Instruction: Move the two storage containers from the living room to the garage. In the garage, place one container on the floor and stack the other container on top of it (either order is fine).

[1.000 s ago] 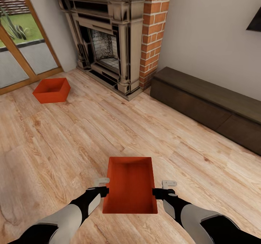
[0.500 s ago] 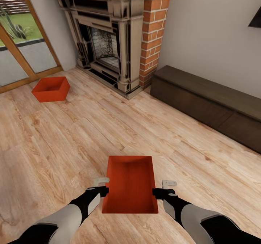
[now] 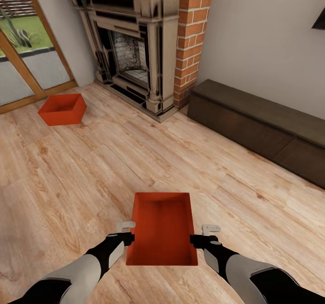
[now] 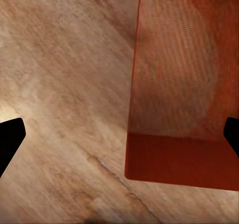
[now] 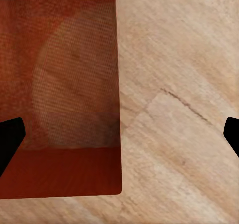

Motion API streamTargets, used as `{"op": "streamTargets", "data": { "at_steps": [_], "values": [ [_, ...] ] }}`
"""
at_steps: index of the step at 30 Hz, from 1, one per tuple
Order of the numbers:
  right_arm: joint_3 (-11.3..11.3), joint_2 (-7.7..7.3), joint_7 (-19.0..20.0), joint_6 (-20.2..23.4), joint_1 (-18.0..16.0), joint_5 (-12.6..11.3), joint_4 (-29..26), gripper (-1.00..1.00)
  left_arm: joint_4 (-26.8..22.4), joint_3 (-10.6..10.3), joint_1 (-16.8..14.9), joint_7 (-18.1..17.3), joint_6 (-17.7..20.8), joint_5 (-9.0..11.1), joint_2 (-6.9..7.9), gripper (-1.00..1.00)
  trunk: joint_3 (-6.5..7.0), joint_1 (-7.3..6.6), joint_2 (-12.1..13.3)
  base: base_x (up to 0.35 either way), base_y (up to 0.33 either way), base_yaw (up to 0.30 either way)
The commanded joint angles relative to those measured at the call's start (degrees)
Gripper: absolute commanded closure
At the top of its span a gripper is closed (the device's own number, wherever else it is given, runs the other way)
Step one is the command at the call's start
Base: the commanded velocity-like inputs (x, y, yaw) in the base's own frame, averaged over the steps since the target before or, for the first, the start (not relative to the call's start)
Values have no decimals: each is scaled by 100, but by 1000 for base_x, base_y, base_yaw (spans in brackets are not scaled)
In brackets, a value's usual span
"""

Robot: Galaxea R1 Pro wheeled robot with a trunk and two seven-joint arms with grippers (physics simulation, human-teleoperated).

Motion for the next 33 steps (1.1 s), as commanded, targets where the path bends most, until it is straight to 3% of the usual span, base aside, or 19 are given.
{"op": "streamTargets", "data": {
  "at_steps": [1, 19, 25, 33],
  "values": [
    [49, 3, -9, -32, -7, -56, 17, -100, -12, -24, -1, 25, 30, 55, 1, -100, -22, 22, -43, 0, 0, 0],
    [53, 49, -1, -22, 21, -52, 17, -100, -11, -21, 0, 25, 29, 57, -3, -100, -345, 417, -765, 0, 0, 0],
    [50, 76, -11, -43, 73, 153, 17, -100, -11, -21, 0, 25, 29, 60, -4, -100, -453, 549, -1006, 0, 0, 0],
    [49, 25, -22, -63, 79, 217, 16, -100, -11, -24, 0, 25, 29, 58, -5, -100, -596, 725, -1327, 0, 0, 0]
  ]
}}
